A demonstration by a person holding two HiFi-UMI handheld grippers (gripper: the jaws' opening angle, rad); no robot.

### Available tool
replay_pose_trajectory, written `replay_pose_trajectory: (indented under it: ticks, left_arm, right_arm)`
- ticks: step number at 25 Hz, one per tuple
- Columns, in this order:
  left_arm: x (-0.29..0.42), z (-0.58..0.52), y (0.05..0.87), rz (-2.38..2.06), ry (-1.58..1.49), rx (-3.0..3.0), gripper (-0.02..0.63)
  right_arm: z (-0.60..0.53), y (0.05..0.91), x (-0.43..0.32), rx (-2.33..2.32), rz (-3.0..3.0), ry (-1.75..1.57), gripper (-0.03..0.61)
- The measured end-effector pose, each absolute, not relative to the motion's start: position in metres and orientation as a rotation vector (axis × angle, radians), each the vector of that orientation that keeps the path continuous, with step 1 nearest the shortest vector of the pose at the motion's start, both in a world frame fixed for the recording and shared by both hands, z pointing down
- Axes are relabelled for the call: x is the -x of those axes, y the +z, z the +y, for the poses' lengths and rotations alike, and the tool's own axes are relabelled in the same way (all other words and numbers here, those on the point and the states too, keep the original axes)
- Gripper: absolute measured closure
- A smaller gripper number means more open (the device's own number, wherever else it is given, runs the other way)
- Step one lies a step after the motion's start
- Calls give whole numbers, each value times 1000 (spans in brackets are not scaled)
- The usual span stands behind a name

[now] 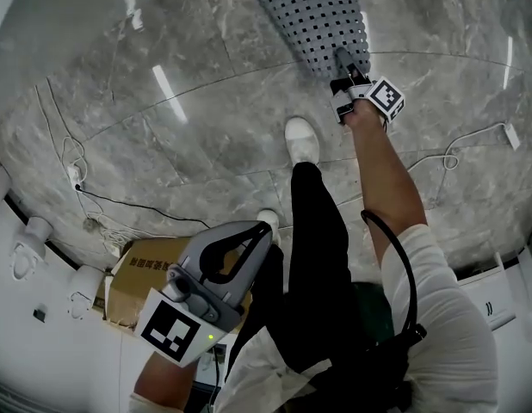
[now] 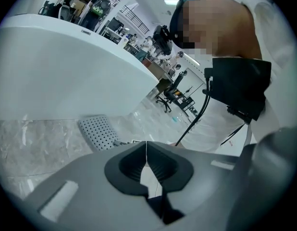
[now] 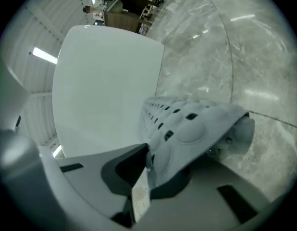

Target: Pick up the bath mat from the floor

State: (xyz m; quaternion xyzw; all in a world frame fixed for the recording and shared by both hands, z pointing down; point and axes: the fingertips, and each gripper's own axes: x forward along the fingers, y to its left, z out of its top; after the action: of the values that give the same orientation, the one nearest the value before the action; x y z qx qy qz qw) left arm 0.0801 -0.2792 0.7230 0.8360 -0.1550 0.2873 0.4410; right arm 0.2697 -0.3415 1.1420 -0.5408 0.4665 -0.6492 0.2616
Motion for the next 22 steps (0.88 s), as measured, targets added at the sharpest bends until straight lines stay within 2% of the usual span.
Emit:
replay_pose_trajectory:
  ticks: [11,22]
  left_arm:
    - [-69,-287,635,-478,601,-2156,607]
    - [-12,-252,555,-599,482,-2223,607]
  right_arm:
    - [-386,1032,-266,1471,1444,-1747,563]
    - [-373,912,-233,1473,1676,-1762,565]
